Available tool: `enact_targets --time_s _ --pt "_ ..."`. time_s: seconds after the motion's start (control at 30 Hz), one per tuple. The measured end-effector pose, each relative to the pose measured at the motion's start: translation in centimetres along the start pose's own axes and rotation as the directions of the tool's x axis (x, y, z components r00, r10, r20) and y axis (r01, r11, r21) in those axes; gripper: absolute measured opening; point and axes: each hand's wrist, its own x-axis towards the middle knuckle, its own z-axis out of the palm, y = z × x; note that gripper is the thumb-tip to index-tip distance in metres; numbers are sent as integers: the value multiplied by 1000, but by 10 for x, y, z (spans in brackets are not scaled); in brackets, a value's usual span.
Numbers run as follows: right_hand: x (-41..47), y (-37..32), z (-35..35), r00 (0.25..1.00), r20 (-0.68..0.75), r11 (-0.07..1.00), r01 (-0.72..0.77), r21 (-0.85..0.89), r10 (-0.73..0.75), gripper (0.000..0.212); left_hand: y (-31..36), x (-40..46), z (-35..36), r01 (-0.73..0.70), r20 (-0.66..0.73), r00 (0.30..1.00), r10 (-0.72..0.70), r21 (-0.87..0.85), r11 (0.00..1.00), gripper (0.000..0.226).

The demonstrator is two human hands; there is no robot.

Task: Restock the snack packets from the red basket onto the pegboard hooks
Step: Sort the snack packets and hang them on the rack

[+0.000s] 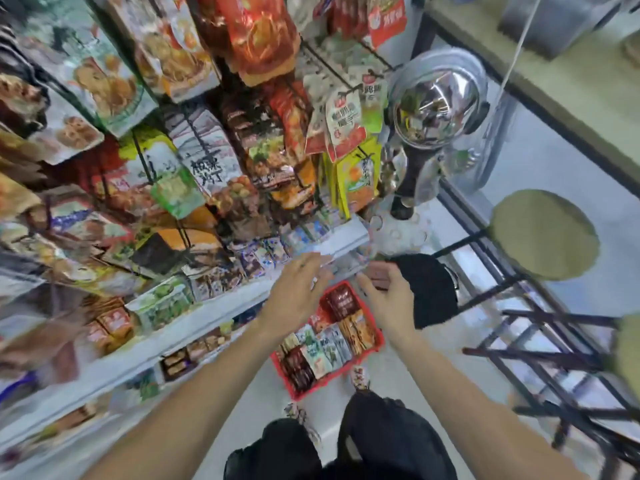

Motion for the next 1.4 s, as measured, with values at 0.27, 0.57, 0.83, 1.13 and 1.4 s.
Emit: enact_targets --time_s 0.27,0.57,0.83,1.13,1.4 --pt "-94 104 55 945 14 945 -325 -46 326 35 -73 -78 93 258 261 933 -247 -8 966 48" --pt "-20 256 88 898 10 889 -434 -147 440 30 -144 -30 247 552 372 808 -457 -207 808 53" --pt "116 477 150 892 115 847 -366 -385 438 44 -262 79 449 725 374 687 -622 -297 622 56" --pt "192 599 198 930 203 845 -167 -507 306 70 -354 142 568 728 365 685 -630 -306 614 103" --pt "182 613 191 940 231 869 -114 -482 251 51 -350 141 594 594 103 803 -587 -60 802 87"
